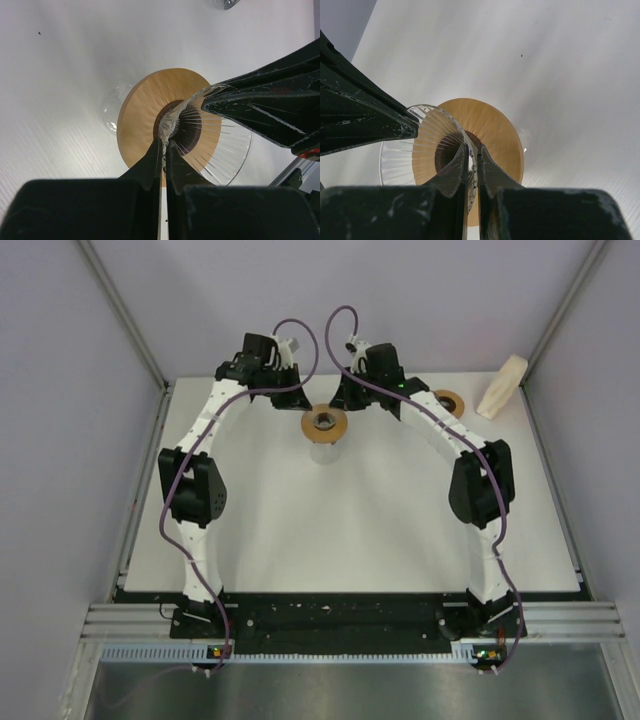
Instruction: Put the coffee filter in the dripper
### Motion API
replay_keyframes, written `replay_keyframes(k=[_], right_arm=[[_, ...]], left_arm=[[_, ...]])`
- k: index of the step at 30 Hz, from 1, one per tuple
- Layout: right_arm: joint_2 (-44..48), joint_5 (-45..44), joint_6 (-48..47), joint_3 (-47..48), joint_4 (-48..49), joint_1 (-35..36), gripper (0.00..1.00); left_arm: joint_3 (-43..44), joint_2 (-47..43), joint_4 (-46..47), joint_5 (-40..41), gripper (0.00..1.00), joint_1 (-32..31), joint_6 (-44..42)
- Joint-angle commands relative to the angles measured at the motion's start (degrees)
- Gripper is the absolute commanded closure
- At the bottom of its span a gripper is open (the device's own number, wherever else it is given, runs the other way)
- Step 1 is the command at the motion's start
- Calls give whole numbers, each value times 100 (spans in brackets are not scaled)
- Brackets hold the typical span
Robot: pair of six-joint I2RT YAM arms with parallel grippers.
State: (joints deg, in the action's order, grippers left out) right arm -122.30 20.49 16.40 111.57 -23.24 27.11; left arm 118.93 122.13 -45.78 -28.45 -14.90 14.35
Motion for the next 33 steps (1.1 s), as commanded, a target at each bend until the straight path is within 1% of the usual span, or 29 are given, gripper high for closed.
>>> replay_keyframes(k=[1,7,9,12,14,18,22,29,33], right_arm=[[-848,-326,-217,-829,-1200,75,100],[-751,-380,-304,-882,-1165,66,100],[-673,-230,-331,-1266,-859,84,100],[-400,-335,-217,-1944,-130,101,100],[-365,-475,-260,-2173,196,101,100],[-382,-625,-287,-2376,434,110,100],[-531,-590,-217,-2385,409,75,100],[-628,-634,-173,-2649,479,48,100],[-471,-502,-129,-2176,199,92,100]], left_arm=[[-617,963,-1276,621,100,-31,-292],[-599,830,-1258,717,100,-40,-336],[-687,804,-1293,840,100,-40,-406],[-819,611,-1153,990,100,-49,-468],[-811,480,-1091,999,100,-66,-486],[-933,303,-977,1166,100,-163,-608],[-1004,531,-1108,946,100,-154,-582],[-1074,567,-1100,1104,100,-145,-626],[-917,444,-1126,1061,100,-145,-626]])
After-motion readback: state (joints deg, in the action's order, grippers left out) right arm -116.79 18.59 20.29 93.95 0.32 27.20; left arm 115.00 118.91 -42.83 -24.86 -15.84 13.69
